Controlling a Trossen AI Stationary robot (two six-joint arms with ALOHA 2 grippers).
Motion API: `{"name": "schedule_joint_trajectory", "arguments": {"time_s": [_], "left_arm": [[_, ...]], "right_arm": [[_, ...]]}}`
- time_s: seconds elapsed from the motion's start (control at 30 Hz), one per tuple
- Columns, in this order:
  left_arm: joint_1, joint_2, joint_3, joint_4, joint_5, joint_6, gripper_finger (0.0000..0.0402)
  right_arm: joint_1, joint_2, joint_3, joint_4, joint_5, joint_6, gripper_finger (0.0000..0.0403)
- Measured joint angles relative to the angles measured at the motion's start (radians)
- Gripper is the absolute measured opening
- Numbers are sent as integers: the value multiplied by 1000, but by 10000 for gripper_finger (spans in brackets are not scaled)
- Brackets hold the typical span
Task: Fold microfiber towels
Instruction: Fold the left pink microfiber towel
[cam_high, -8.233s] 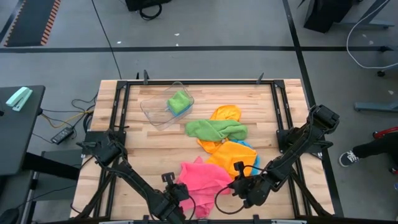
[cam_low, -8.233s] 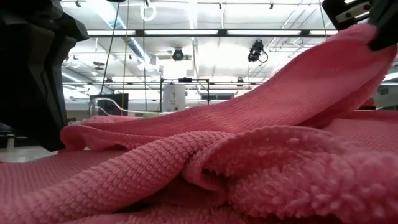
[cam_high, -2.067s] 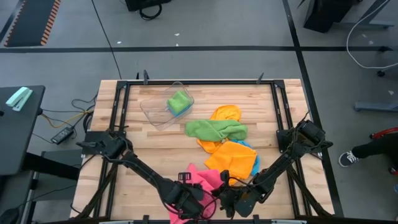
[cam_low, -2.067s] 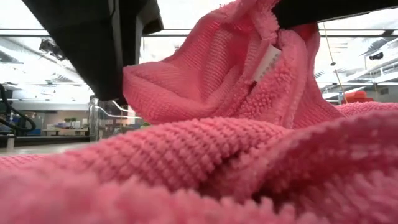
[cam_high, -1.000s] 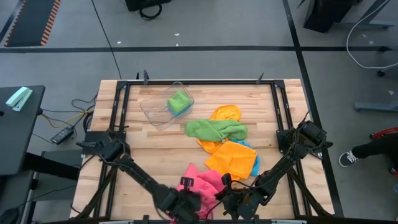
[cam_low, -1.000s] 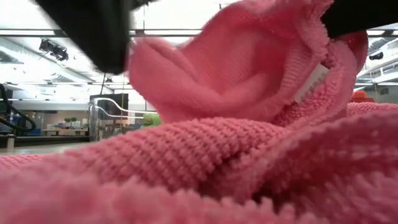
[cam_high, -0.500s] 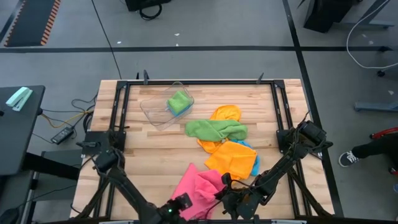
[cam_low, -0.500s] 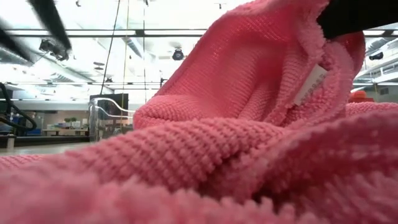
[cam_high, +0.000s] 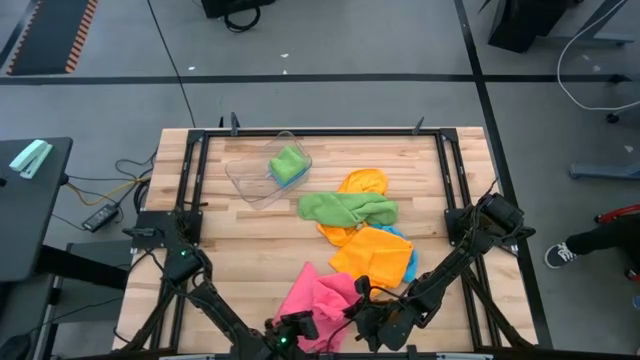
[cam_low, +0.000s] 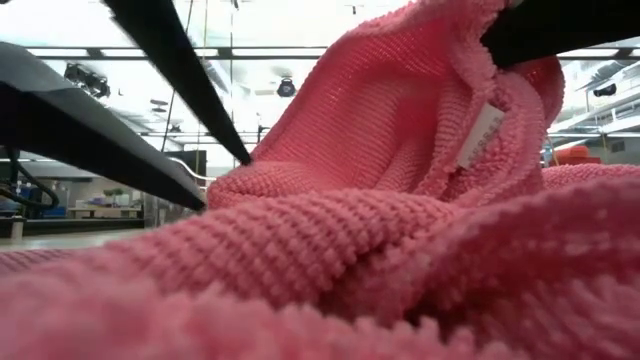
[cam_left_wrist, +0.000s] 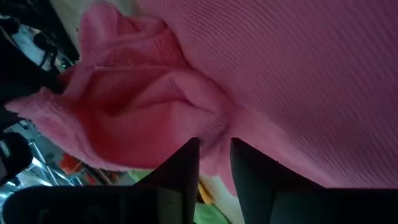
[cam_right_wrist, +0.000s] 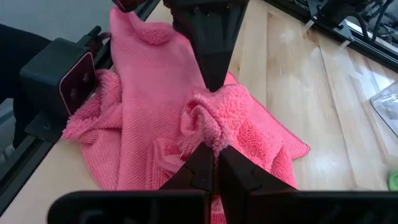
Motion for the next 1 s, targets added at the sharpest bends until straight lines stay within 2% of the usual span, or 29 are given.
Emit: {"name": "schedule_joint_trajectory", "arguments": {"time_s": [0.13,0.33,0.5,0.73,0.87,1.0], "left_arm": [[16,0,0,26,69,7,101],[19,0,0,112,76,61,101],[46,-4,0,130,156,-154,85],[74,-29,1,142,292,-408,42],[60,-67,3,139,300,-497,17],[48,-119,5,134,299,-643,9]], "right_arm": [[0,0,0,3,0,0,19],[1,0,0,3,0,1,19],[1,0,0,3,0,10,19],[1,0,0,3,0,11,19],[3,0,0,3,0,11,19],[3,0,0,2,0,11,19]]}}
